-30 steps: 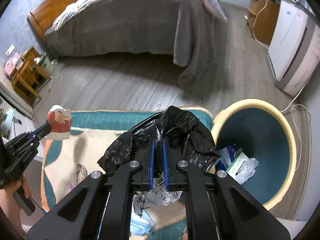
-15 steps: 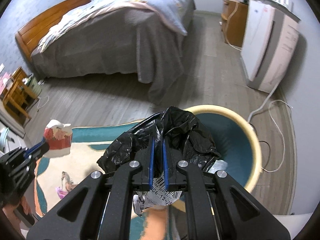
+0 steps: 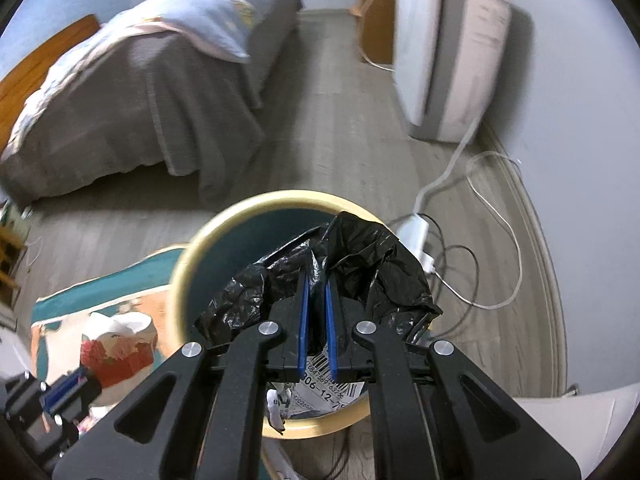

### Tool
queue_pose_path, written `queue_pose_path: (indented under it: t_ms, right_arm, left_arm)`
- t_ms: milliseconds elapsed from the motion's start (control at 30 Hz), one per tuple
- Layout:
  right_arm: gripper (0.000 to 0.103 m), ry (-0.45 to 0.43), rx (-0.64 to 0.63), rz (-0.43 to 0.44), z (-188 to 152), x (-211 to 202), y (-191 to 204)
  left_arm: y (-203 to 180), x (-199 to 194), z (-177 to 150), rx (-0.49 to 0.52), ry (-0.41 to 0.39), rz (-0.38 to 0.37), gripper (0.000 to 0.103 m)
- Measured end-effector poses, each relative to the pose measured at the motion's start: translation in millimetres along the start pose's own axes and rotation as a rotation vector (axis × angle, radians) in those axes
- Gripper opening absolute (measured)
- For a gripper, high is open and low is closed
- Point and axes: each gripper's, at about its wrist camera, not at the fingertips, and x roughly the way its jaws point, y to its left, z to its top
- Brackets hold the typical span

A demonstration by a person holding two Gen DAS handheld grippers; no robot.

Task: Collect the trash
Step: 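Drop the black bag into the bin with right tool while left tool drops the cup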

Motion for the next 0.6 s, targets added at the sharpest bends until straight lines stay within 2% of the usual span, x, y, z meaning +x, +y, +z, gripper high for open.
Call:
queue_pose_path:
  t_ms: [100, 200, 233, 267, 333, 400, 433, 467, 500, 533, 567, 600]
  right_arm:
    - [0.007, 0.009, 0.035, 0.009, 0, 8, -9]
    - [0.01, 0.011, 0.062, 0.034, -1, 12, -11]
    - [0.016, 0.012, 0.067, 0.044, 0, 12, -11]
    - [0.027, 0.011, 0.067, 0.051, 0, 11, -10]
    - [0.041, -0.001, 0.059, 0.046, 1, 10, -9]
    - [0.046, -0.005, 0.058, 0.049, 2, 9, -8]
    - [0.053, -0.004, 0.059, 0.054, 3, 8, -8]
    - [0.066, -0.004, 0.061, 0.056, 3, 8, -8]
    - [0.073, -0.014, 0.062, 0.06, 5, 3, -7]
    - [0.088, -0.014, 0.062, 0.06, 5, 3, -7]
    - [0.097, -0.022, 0.063, 0.064, 5, 0, -8]
    - [0.097, -0.037, 0.061, 0.07, 5, -5, -7]
  left_arm:
    - [-7, 20, 6, 0.02, 0.006, 0.012, 0.009]
    - [-7, 26, 12, 0.013, -0.025, 0.007, 0.013]
    - [-8, 28, 15, 0.014, -0.026, 0.008, 0.016]
    - [-8, 28, 15, 0.014, -0.025, 0.014, 0.023]
    - [-5, 27, 16, 0.008, -0.029, 0.018, 0.037]
    - [-2, 21, 16, -0.004, -0.043, 0.023, 0.048]
    - [1, 16, 15, -0.015, -0.05, 0.026, 0.059]
    - [3, 12, 15, -0.023, -0.054, 0.03, 0.073]
    - [7, 5, 13, -0.034, -0.064, 0.049, 0.08]
    - [9, 1, 12, -0.038, -0.07, 0.067, 0.09]
    - [10, -5, 11, -0.039, -0.078, 0.092, 0.094]
    - [12, -14, 9, -0.038, -0.088, 0.125, 0.094]
